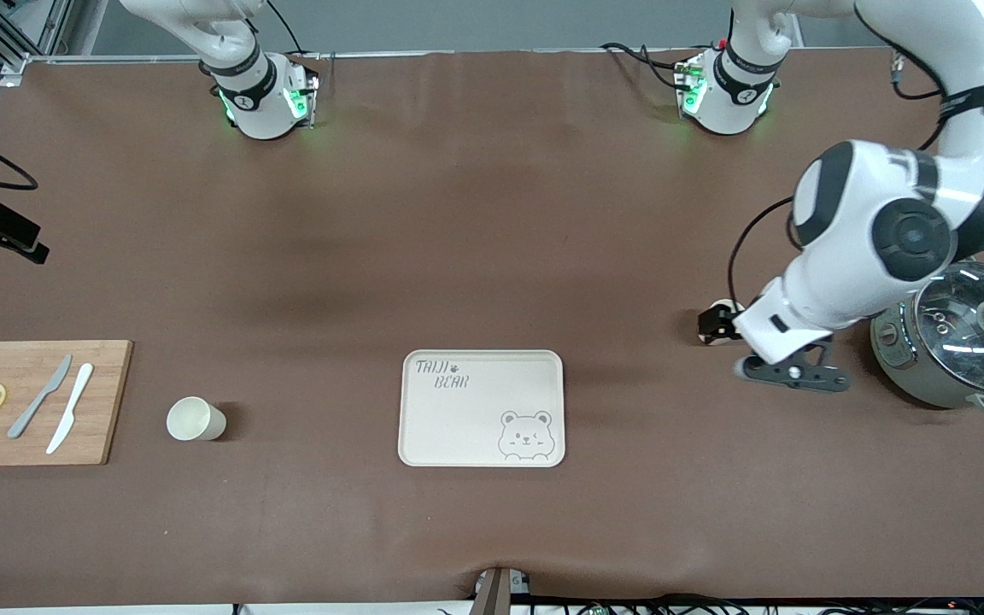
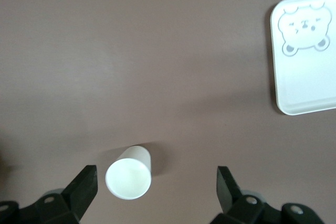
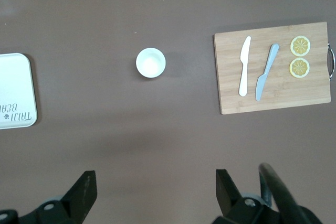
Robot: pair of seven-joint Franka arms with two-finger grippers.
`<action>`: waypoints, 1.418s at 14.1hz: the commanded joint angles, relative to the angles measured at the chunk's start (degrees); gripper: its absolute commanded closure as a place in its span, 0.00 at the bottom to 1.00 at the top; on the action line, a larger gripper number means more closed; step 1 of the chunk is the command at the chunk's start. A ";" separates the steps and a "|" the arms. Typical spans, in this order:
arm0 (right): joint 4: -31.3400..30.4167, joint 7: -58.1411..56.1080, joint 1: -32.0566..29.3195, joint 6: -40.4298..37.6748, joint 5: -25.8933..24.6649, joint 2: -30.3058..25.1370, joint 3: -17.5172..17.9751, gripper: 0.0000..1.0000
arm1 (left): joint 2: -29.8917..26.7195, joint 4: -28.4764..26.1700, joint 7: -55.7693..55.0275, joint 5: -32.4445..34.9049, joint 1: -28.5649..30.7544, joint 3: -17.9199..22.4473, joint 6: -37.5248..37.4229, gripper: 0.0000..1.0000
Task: Place white IKEA cup upright on tray with both arms
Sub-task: 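Lower the left gripper over its cup while the right gripper reaches the other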
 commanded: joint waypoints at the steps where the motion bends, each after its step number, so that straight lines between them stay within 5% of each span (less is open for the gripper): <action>1: -0.38 -1.00 -0.52 1.12 0.91 0.44 0.29 0.00 | -3.30 -9.76 0.51 -0.12 0.32 0.08 7.09 0.00; 6: -0.38 -0.91 0.62 7.62 1.88 4.21 0.47 0.00 | -7.34 -18.65 10.16 -0.03 6.37 -0.01 12.10 0.00; 13: -0.38 -3.89 0.54 13.07 2.23 14.84 0.38 0.00 | -8.32 -34.03 13.87 -0.03 8.67 -0.10 33.62 0.00; 20: -0.29 -3.90 2.81 26.24 4.60 23.20 0.56 0.00 | -6.56 -37.30 15.10 -0.03 8.76 -0.10 40.16 0.00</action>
